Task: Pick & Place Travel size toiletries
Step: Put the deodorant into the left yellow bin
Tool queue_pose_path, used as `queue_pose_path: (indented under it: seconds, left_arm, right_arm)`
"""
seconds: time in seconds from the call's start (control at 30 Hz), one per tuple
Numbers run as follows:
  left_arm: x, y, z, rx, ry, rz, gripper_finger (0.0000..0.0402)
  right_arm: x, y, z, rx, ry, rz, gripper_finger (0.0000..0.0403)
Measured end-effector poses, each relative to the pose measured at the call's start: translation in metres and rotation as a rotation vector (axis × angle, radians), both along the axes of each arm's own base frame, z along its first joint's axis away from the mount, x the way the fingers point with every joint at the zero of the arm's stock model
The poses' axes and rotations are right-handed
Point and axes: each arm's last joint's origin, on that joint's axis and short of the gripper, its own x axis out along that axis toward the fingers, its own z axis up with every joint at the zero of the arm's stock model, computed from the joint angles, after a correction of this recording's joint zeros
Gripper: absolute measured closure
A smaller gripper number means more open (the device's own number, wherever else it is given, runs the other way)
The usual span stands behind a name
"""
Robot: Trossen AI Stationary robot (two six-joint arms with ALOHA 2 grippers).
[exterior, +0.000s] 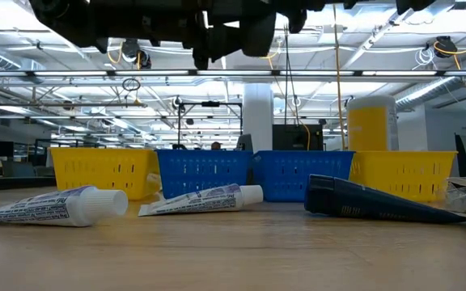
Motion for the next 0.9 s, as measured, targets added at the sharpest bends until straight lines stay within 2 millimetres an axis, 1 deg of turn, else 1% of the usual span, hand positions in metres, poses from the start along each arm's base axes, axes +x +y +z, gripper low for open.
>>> queue_pose_path:
  seconds: [0.13, 0.23, 0.33, 0.47, 0.5, 0.63, 0.77, 0.83, 0.9]
  left_arm:
    - [0.002, 0.000, 0.003, -0.013, -0.007, 0.001, 0.0133]
    - [0.007, -0.001, 0.000, -0.016, -0.003, 0.001, 0.0133]
    - [0.021, -0.004, -0.001, -0.014, -0.005, -0.023, 0.0133]
    - [0.035, -0.006, -0.010, 0.009, 0.022, -0.029, 0.0133]
    - [0.036, -0.006, -0.011, 0.015, 0.027, -0.026, 0.0133]
    - [0.037, -0.006, -0.005, 0.012, 0.010, -0.022, 0.0133]
    - [0.037, -0.006, -0.005, 0.012, 0.014, -0.022, 0.0135]
    - [0.037, -0.006, -0.005, 0.012, 0.017, -0.022, 0.0145]
    - [0.037, -0.006, -0.006, 0.013, 0.024, -0.022, 0.0164]
  right_arm:
    - [0.001, -0.002, 0.000, 0.002, -0.009, -0.006, 0.0297]
    - [0.001, -0.002, 0.001, 0.002, -0.014, -0.006, 0.0297]
    - [0.001, -0.002, 0.000, 0.000, -0.007, -0.005, 0.0297]
    - [0.001, -0.002, -0.001, -0.001, 0.002, -0.005, 0.0297]
    - [0.001, -0.002, -0.001, -0.001, 0.002, -0.005, 0.0297]
    - [0.001, -0.001, -0.002, -0.002, 0.011, -0.005, 0.0297]
    - [0.001, -0.001, -0.003, -0.005, 0.024, -0.004, 0.0297]
    - [0.001, -0.001, -0.003, -0.005, 0.028, -0.004, 0.0297]
    - [0.001, -0.001, -0.003, -0.006, 0.030, -0.003, 0.0297]
